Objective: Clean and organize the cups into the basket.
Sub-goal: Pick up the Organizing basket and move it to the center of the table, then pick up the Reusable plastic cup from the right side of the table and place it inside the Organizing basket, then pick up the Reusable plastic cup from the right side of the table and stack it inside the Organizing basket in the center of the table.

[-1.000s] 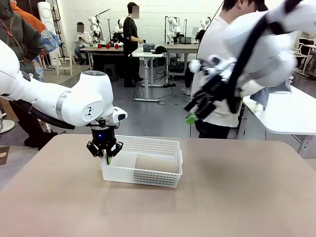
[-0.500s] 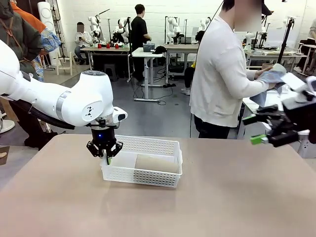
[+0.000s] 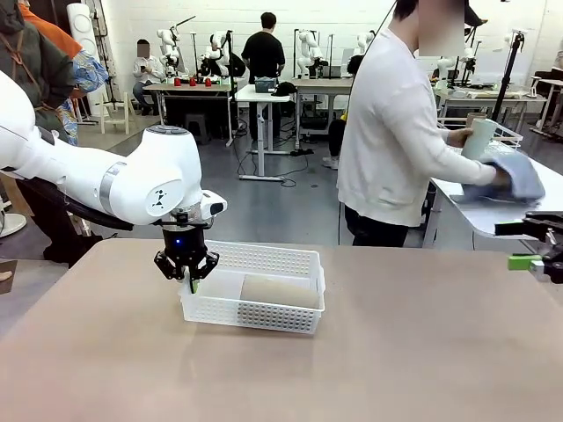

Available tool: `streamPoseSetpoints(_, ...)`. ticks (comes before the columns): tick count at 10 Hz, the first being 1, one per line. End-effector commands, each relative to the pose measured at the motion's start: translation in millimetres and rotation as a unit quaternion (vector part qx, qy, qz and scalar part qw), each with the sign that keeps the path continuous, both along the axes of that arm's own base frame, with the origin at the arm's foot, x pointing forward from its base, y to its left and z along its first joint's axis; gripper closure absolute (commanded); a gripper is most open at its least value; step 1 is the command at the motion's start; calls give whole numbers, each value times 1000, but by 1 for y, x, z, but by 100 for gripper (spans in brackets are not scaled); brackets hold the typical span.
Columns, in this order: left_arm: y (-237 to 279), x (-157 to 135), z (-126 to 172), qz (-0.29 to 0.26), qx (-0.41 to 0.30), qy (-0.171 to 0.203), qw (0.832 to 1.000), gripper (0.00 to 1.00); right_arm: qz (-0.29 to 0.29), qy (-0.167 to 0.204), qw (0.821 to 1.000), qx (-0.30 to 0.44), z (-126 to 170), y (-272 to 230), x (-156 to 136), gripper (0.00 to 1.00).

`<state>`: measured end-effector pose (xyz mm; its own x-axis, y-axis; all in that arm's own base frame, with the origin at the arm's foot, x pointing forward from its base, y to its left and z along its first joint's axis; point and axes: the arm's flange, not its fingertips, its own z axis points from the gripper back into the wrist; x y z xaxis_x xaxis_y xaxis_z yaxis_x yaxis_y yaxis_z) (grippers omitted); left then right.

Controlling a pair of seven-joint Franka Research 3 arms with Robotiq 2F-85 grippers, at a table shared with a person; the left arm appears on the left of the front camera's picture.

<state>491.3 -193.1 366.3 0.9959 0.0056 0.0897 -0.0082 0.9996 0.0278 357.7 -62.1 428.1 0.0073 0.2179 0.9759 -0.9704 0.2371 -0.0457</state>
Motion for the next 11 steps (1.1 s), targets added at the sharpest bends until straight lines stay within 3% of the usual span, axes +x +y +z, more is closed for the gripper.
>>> streamPoseSetpoints(1,-1,1,2,0,-1,-3,1000,100,11,3,1000,-14,6,10,7,0)
streamPoseSetpoints(11,-1,1,2,0,-1,-3,1000,100,11,3,1000,-14,6,10,7,0)
